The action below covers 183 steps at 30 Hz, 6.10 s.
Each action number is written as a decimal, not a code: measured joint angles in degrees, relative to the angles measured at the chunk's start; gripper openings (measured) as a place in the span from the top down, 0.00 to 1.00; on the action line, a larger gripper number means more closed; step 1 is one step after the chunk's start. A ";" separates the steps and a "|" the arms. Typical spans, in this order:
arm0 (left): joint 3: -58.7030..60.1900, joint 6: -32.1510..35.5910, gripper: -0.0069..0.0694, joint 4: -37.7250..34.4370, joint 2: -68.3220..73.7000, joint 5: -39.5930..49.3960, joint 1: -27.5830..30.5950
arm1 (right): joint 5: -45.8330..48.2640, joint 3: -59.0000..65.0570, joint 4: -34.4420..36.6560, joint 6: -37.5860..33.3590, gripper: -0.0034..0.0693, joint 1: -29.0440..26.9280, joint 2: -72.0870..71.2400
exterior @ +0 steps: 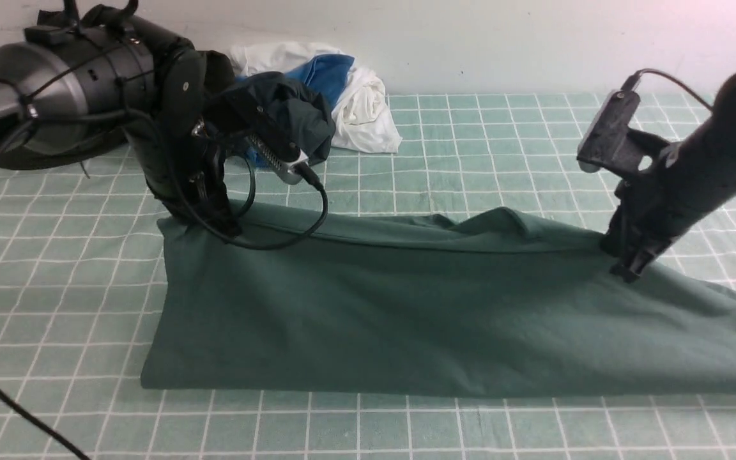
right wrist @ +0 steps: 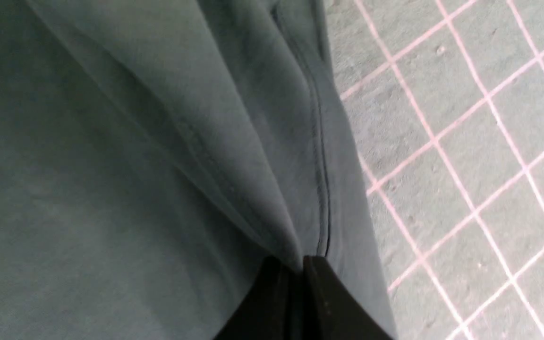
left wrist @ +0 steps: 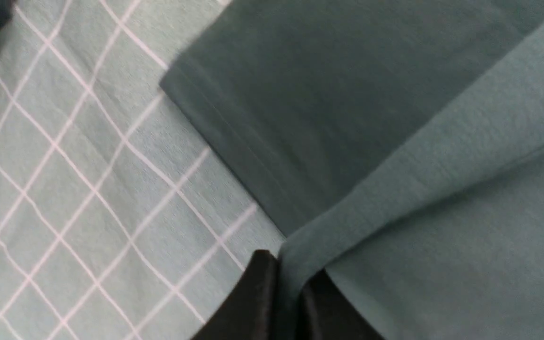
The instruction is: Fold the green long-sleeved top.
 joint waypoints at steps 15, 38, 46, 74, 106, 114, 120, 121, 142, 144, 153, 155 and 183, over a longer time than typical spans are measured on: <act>-6.08 -13.43 0.48 3.46 10.25 -12.71 2.57 | 3.38 -16.51 -4.26 25.74 0.44 0.06 12.52; -7.64 -16.32 0.89 -7.47 9.98 14.75 2.56 | 7.70 -21.70 14.37 29.07 0.47 0.37 16.34; -0.07 -9.23 0.91 -14.40 9.91 13.31 2.56 | 20.88 -14.93 7.53 28.89 0.49 -5.34 2.64; 1.58 -9.10 0.91 -15.07 9.36 10.17 2.77 | 2.12 12.31 2.81 37.76 0.24 -27.16 3.47; -3.54 -10.82 0.91 -15.37 -25.99 17.24 2.77 | 11.14 -9.36 6.47 35.73 0.92 2.61 -17.10; -1.39 -11.49 0.91 -16.06 -35.67 18.86 2.77 | -6.36 -9.48 16.86 34.95 0.92 23.16 -1.69; 8.29 -11.63 0.91 -18.28 -42.85 18.86 2.77 | -13.94 -11.40 20.98 34.89 0.86 27.68 7.51; 13.08 -11.65 0.91 -19.29 -45.96 18.86 2.77 | -14.07 -12.54 22.07 34.84 0.80 28.17 9.51; 58.43 -24.72 0.91 -10.37 -92.95 2.41 2.77 | 7.75 -8.05 14.87 31.96 0.50 24.76 -22.67; 58.64 -24.77 0.91 -10.37 -94.45 2.61 2.77 | 5.07 -1.73 14.63 32.11 0.58 24.76 -28.92; 58.64 -24.82 0.91 -10.60 -95.99 5.62 2.77 | -7.88 23.05 13.04 33.75 0.93 24.76 -62.17; 58.64 -24.82 0.91 -10.66 -95.99 5.68 2.77 | -10.43 26.75 12.87 34.96 0.96 24.76 -68.74; 58.64 -24.82 0.91 -10.94 -95.99 5.81 2.77 | -29.99 53.78 11.67 39.30 0.97 24.51 -84.64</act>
